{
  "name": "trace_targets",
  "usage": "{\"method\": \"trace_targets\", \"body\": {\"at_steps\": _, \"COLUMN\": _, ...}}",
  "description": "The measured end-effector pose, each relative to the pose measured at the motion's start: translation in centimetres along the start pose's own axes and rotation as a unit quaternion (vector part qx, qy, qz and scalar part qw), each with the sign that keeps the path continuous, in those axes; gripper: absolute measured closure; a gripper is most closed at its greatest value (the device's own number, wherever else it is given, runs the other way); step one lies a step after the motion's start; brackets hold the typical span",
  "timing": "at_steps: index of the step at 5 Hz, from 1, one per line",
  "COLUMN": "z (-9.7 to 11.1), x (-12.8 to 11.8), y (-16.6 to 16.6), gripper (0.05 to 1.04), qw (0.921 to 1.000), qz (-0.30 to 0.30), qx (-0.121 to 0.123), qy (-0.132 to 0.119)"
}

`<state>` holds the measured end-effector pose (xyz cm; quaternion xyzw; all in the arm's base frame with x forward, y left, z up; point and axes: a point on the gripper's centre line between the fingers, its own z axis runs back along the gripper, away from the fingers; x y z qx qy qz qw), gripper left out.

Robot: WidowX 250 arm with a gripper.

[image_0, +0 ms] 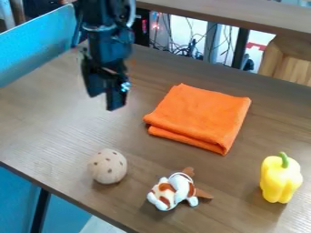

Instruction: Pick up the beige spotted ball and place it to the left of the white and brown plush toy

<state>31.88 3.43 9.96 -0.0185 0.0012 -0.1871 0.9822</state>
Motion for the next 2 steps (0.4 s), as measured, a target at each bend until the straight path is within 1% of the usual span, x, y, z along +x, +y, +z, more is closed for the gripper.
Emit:
{"method": "trace_targets", "body": {"at_steps": 1, "z": -1.0, "x": 1.8, "y": 0.1, "gripper": 0.081, "qw": 0.9998, "qz": 0.013, "qx": 0.016, "qy": -0.002}}
{"method": "trace_targets", "body": {"at_steps": 2, "z": -1.7, "x": 3.0, "y": 0.0, "gripper": 0.082, "qw": 0.9997, "qz": 0.022, "qx": 0.009, "qy": -0.003}}
